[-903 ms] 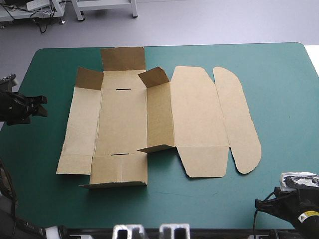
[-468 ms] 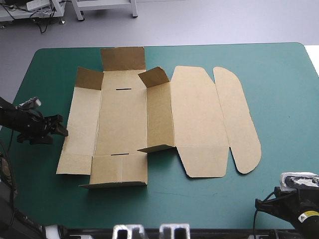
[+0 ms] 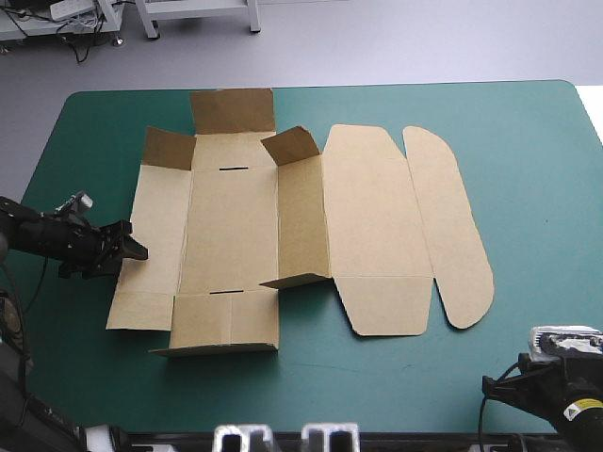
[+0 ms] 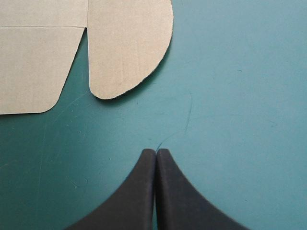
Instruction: Fold the box
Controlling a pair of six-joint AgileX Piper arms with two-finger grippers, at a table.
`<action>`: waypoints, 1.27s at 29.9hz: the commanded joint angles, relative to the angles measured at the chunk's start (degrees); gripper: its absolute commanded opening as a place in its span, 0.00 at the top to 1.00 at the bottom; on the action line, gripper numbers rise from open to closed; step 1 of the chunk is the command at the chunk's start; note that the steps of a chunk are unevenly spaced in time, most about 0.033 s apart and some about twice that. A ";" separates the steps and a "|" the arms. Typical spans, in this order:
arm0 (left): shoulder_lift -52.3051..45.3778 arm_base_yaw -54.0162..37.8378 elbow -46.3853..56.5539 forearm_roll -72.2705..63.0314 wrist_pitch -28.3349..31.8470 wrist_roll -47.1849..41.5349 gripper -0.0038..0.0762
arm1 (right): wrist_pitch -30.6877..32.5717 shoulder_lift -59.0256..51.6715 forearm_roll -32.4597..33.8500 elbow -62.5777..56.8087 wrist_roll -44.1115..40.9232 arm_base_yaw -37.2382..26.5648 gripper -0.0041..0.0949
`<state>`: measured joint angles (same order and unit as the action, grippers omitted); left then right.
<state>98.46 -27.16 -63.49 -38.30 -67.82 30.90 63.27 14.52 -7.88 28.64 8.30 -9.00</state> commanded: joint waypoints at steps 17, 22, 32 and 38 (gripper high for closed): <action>-2.40 7.32 -1.12 -2.01 0.68 0.07 0.59 | -3.19 0.60 -0.49 1.23 0.17 0.10 0.98; -2.40 7.32 -1.12 0.81 0.93 0.18 0.84 | -3.14 0.60 -0.54 1.23 0.17 0.10 0.98; -2.40 7.32 -6.74 1.25 -5.82 2.71 0.96 | -3.05 0.60 -0.63 1.23 0.17 0.10 0.98; -4.12 10.58 -13.69 3.94 -6.26 2.69 0.96 | -3.05 0.60 -0.76 1.23 0.17 0.10 0.98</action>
<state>98.15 -18.98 -72.75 -33.85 -69.33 33.26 63.27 14.52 -7.96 28.64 8.30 -9.00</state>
